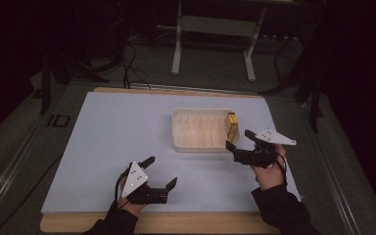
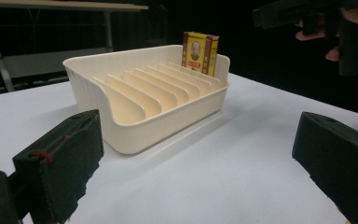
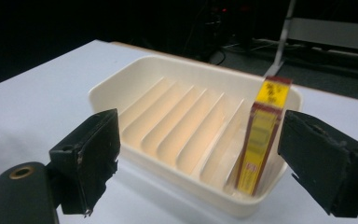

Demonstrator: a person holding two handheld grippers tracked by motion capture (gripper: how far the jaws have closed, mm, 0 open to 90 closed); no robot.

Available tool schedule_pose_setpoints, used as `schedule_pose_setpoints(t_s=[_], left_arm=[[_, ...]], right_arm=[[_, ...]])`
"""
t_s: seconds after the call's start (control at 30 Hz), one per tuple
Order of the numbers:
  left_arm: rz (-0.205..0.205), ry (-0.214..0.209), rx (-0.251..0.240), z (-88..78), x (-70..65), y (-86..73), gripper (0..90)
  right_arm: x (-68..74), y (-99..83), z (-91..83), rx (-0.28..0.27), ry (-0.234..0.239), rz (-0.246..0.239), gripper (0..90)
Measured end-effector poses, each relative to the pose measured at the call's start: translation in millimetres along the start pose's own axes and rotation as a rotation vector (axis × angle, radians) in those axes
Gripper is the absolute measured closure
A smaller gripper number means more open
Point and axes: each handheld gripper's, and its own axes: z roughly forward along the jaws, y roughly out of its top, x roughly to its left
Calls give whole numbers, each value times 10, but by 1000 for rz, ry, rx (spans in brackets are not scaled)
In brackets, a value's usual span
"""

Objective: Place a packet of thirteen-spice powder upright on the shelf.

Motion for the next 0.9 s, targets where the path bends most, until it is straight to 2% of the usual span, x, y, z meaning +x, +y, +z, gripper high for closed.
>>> schedule_pose_setpoints(t_s=[0.07,0.23,0.33,0.53,0.7,0.83,0.9], left_arm=[[1,-1,1,0,-1,1,30],[-3,-2,-6,-5,-3,5,30],[-2,-3,-7,-5,-5,6,30],[0,-8,-7,-6,-7,9,30],[2,-7,-7,-7,-8,9,30],[0,-8,-8,-12,-6,11,30],[0,-9,-8,-11,-6,11,30]], right_arm=[[24,-32,-47,-1,4,-11,131],[65,-117,-154,11,53,-10,135],[99,-185,-209,11,56,-42,135],[122,-303,-301,28,73,-51,135],[155,-379,-357,49,104,-86,132],[159,-432,-402,58,140,-95,131],[157,-456,-425,68,142,-96,132]])
